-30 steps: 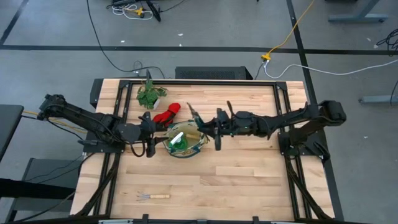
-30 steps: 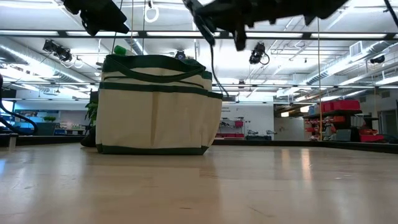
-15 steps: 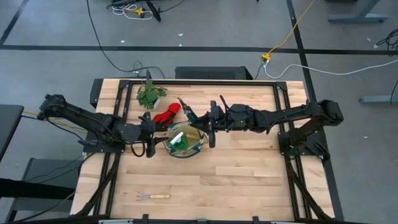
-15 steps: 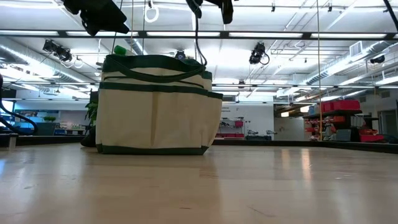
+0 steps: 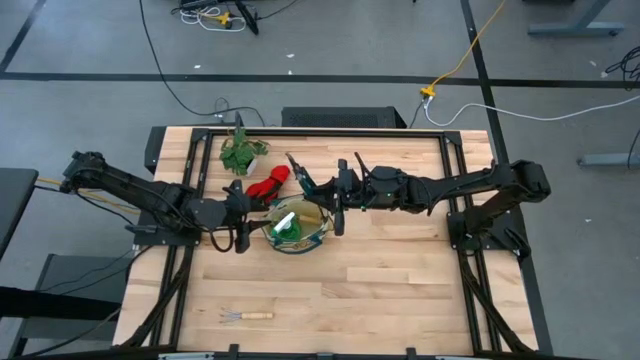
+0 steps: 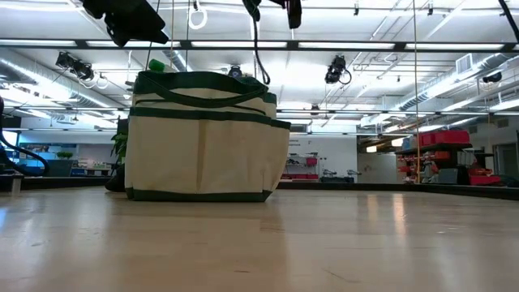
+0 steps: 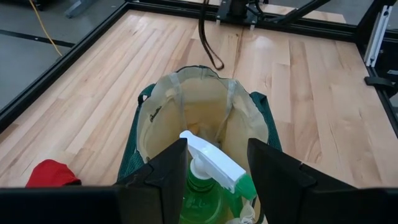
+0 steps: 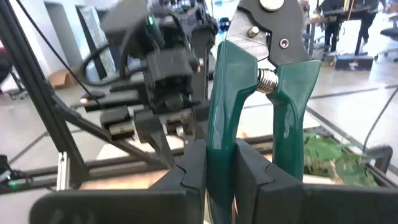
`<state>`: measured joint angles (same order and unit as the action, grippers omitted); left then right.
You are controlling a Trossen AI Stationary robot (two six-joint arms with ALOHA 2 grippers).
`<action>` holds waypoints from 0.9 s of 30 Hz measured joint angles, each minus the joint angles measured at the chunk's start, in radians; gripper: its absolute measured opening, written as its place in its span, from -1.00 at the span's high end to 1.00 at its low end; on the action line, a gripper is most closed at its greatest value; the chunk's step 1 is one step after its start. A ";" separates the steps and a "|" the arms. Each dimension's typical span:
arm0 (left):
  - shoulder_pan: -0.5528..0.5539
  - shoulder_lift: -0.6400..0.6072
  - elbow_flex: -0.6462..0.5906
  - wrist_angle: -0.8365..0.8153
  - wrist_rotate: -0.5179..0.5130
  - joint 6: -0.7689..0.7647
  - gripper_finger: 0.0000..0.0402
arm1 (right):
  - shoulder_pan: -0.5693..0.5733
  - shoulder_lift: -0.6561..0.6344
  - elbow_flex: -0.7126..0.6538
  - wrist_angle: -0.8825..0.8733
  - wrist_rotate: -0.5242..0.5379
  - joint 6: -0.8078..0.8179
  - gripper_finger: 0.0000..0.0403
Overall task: Pick & Place Garden tools in Gardening bag
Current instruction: Put the shear scissors into the gardening bag
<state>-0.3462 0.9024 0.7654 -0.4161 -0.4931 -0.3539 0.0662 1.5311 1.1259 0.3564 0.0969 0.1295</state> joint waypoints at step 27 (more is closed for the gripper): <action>0.000 0.000 0.000 0.000 0.000 0.000 0.13 | 0.000 0.176 -0.001 0.015 -0.023 -0.009 0.78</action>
<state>-0.3466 0.9024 0.7658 -0.4164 -0.4927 -0.3538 0.0662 1.7073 1.1248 0.3710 0.0743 0.1204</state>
